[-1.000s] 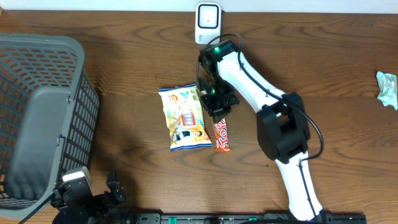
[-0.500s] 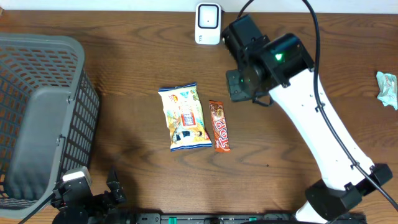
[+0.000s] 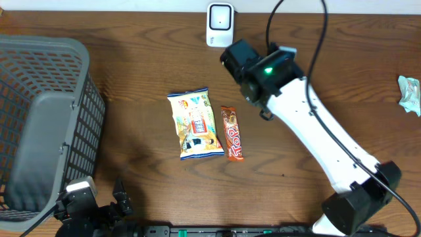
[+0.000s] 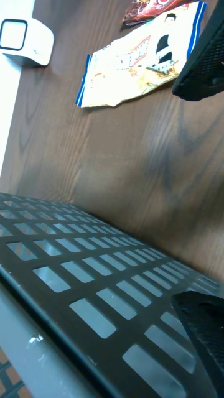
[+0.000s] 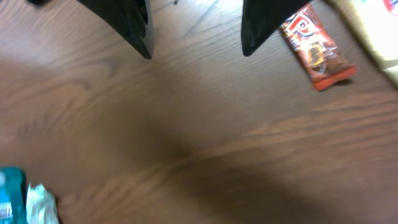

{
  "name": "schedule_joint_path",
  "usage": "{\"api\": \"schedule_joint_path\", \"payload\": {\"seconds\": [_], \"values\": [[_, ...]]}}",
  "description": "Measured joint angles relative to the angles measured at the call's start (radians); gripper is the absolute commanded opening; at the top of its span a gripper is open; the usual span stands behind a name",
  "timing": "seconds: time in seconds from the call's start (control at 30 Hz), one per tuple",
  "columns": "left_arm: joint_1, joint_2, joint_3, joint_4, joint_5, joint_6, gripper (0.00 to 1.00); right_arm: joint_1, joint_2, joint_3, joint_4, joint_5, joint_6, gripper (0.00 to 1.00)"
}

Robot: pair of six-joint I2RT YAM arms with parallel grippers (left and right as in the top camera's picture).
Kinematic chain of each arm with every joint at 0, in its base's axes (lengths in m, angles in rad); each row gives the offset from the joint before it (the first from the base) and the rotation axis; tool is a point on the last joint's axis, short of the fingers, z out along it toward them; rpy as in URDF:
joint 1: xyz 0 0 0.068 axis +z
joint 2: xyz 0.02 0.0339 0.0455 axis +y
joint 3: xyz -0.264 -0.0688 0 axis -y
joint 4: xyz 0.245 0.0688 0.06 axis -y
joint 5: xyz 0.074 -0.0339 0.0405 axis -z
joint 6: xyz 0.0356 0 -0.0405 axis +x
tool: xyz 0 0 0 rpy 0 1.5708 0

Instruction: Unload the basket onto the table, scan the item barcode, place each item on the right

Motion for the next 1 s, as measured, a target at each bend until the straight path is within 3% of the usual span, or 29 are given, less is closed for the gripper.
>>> {"api": "schedule_joint_path", "payload": {"seconds": [0.1,0.17,0.2,0.23,0.5,1.0], "values": [[0.000,0.000,0.000,0.000,0.000,0.000,0.98,0.000,0.000,-0.126,0.137,-0.036,-0.017,0.51],[0.000,0.000,0.000,0.001,0.000,0.000,0.98,0.000,0.000,-0.191,0.215,-0.090,-0.074,0.64],[0.000,0.000,0.000,0.000,0.000,0.000,0.98,0.000,0.001,-0.210,0.236,-0.116,-0.103,0.82],[0.000,0.000,0.000,0.000,0.000,0.000,0.98,0.000,0.001,-0.224,0.247,-0.148,-0.145,0.84],[0.000,0.000,0.000,0.000,0.000,0.000,0.98,0.000,0.001,-0.229,0.275,-0.204,-0.227,0.85],[0.000,0.000,0.000,0.000,0.000,0.000,0.98,0.087,0.030,-0.409,0.550,-0.317,-0.391,0.79]]}}
